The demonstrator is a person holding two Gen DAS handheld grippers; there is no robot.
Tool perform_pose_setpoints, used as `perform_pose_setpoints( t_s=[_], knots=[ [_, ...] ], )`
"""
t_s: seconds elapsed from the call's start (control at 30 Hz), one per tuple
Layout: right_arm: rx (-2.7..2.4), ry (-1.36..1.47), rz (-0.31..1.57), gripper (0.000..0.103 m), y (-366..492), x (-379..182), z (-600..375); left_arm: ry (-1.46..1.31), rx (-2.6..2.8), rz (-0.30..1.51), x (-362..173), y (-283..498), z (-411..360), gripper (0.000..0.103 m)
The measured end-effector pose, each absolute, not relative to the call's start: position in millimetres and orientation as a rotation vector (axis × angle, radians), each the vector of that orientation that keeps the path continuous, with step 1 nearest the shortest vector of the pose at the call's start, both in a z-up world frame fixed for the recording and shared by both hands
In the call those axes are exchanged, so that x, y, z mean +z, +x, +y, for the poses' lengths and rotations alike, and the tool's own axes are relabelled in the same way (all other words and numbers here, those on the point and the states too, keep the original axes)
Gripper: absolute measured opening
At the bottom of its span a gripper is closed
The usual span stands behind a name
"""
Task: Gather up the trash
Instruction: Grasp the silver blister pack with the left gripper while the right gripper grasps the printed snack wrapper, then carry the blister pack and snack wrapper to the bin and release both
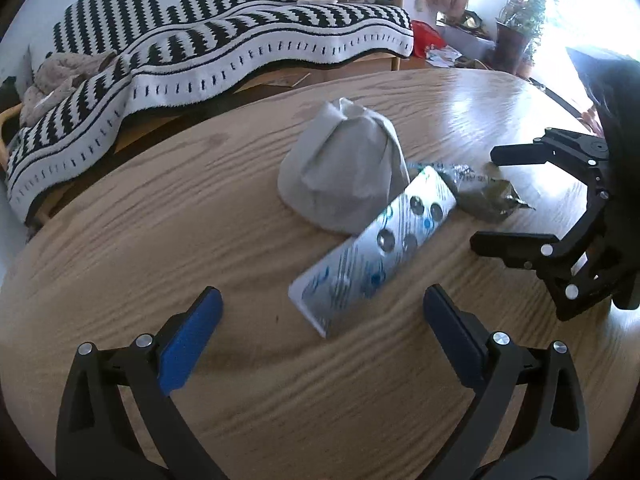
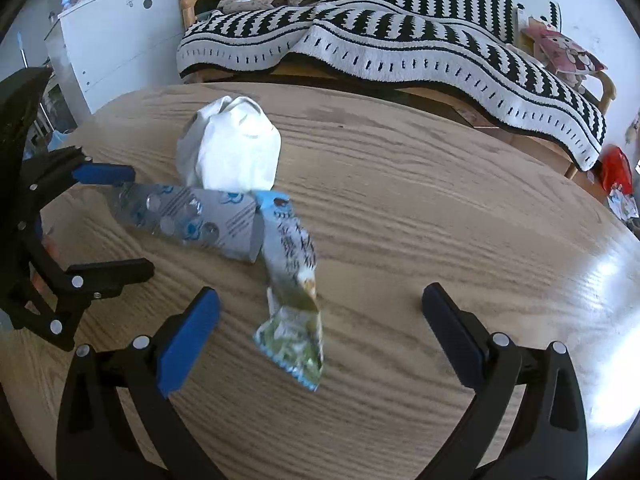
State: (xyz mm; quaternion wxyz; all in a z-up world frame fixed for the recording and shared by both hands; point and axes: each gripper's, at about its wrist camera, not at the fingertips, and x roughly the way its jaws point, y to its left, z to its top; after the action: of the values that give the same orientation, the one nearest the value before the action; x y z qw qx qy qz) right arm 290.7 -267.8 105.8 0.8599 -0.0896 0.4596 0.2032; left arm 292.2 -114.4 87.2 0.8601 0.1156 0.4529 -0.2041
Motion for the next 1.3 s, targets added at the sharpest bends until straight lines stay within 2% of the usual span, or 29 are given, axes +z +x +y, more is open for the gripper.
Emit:
perform_pose_setpoints(
  t_s=[0.03,0.1,0.13,0.17,0.2,0.23,0.27,0.53,1.0,1.3],
  knots=[
    [0.426,-0.188,0.967,0.098,292,106,-268,0.246,-0.441,0.946,88,292,-117,0.094],
    [0.419,-0.185,0.970,0.098,291,105,-267,0.257,-0.469,0.918,91,289,-122,0.071],
    [0.417,-0.185,0.968,0.096,290,105,-267,0.260,-0.480,0.907,93,288,-125,0.054],
    [0.422,-0.182,0.956,0.091,289,108,-268,0.260,-0.492,0.905,94,286,-128,0.045],
    [0.426,-0.177,0.946,0.062,288,112,-269,0.255,-0.502,0.902,95,285,-130,0.037],
    [0.425,-0.167,0.949,0.022,288,115,-271,0.230,-0.530,0.904,96,283,-131,0.024],
    [0.425,-0.133,0.968,0.017,289,115,-276,0.209,-0.532,0.910,97,282,-130,0.024],
    [0.403,-0.073,0.953,0.017,267,123,-297,0.109,-0.463,0.935,103,260,-117,0.023],
    [0.398,-0.045,0.940,0.017,227,150,-310,0.128,-0.426,0.947,129,222,-124,0.023],
    [0.369,-0.031,0.889,0.017,184,188,-337,0.157,-0.453,0.909,159,189,-145,0.023]
  ],
)
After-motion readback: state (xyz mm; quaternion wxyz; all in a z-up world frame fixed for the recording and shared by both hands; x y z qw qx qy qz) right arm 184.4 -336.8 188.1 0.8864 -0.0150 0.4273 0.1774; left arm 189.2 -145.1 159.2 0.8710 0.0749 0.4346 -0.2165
